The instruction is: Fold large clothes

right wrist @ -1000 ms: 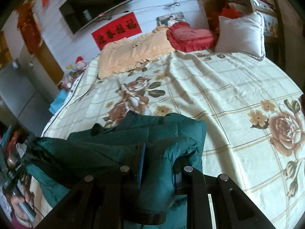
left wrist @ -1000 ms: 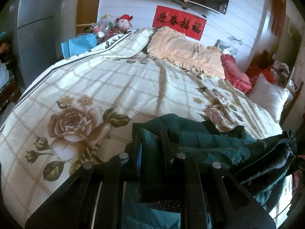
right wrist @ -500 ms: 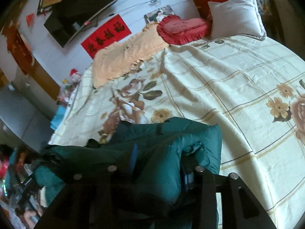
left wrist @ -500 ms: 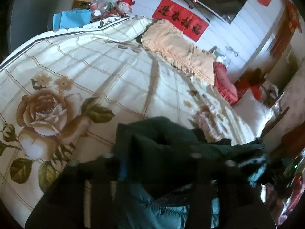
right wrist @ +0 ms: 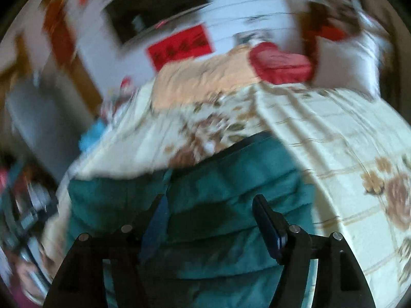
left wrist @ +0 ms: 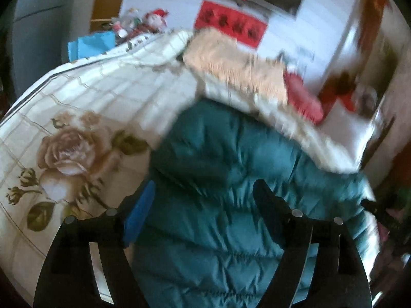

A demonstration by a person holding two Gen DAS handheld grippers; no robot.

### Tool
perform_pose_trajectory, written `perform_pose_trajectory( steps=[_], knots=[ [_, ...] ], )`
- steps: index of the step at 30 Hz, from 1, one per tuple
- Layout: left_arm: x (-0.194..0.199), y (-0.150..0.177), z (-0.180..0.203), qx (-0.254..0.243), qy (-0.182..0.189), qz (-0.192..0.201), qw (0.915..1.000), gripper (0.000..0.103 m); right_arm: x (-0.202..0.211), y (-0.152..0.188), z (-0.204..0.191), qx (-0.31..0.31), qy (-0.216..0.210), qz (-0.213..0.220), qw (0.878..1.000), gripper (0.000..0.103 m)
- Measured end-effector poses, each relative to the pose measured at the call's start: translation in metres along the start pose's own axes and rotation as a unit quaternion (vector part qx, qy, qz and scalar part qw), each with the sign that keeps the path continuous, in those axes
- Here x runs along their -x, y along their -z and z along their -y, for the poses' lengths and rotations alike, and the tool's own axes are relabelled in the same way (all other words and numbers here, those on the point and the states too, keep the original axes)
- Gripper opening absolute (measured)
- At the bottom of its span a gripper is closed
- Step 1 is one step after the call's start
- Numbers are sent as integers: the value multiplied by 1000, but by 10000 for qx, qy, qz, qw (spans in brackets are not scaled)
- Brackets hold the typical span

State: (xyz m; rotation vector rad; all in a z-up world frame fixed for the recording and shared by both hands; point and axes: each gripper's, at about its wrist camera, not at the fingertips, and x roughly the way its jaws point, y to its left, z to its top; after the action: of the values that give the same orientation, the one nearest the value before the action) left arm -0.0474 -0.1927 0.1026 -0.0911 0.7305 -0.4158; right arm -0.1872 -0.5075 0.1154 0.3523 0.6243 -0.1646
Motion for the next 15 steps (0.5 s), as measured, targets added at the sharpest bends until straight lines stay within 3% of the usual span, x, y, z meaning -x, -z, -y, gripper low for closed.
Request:
perform_pose_trajectory(
  steps=[2,5,8,10,15],
  knots=[
    [-19,4,13,-283,-424,-112,9986,79,-28,7,-20,460,170,-252,9985,67],
    [-44,1,16,-366,-694,-248,9966,80,-63,7,-28,736,657,-370,9944,67],
    [-64,-7,13,-273,-812,-377,9956,90,-90,0,-13,411,860,-583,9937,67],
    [-79,-13,8,-197,-811,-503,9952,91,-107,-3,0,137,910,-760,9929,67],
    [-94,-13,3,-100,-837,-576,9948,98,-120,0,10,55,991,-686,9927,68]
  ],
)
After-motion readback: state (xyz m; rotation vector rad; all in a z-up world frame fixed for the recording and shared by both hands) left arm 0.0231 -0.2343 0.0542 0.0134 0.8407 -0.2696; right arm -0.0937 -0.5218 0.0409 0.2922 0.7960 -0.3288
